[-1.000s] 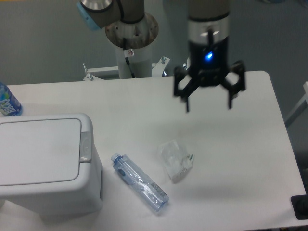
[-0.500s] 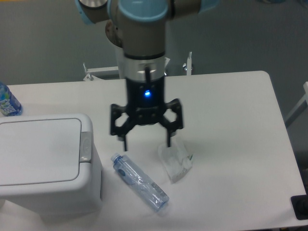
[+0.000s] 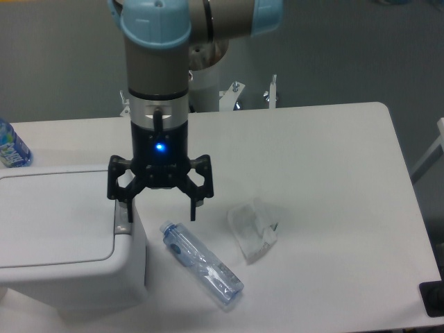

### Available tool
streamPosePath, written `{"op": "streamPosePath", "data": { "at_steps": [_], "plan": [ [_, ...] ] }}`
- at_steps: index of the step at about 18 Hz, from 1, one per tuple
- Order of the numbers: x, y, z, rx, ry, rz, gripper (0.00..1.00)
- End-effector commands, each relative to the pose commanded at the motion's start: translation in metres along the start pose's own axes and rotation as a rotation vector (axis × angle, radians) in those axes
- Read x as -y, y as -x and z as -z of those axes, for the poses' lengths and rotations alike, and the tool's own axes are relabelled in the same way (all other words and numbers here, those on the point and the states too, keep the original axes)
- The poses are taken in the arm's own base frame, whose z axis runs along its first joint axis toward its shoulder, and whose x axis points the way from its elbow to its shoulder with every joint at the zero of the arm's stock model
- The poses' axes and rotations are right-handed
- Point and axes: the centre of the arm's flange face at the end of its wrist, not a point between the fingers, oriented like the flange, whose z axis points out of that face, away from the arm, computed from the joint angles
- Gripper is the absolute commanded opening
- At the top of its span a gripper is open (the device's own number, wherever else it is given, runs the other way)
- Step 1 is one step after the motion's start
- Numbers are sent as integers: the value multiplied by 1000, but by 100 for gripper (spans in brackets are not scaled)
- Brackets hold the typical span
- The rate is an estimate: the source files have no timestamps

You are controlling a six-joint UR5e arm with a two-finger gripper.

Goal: Open the trash can
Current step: 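Lower the gripper onto the lid's front edge and hook it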

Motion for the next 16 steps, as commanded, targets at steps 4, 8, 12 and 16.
{"op": "streamPosePath", "data": {
  "at_steps": [4, 8, 12, 16],
  "plan": [
    [-2, -3, -2, -36, 2, 4, 100],
    [-3, -4, -5, -54, 6, 42, 100],
    [-8, 2, -8, -49, 14, 50, 100],
    [-5, 9, -4, -42, 5, 58, 100]
  ]
}}
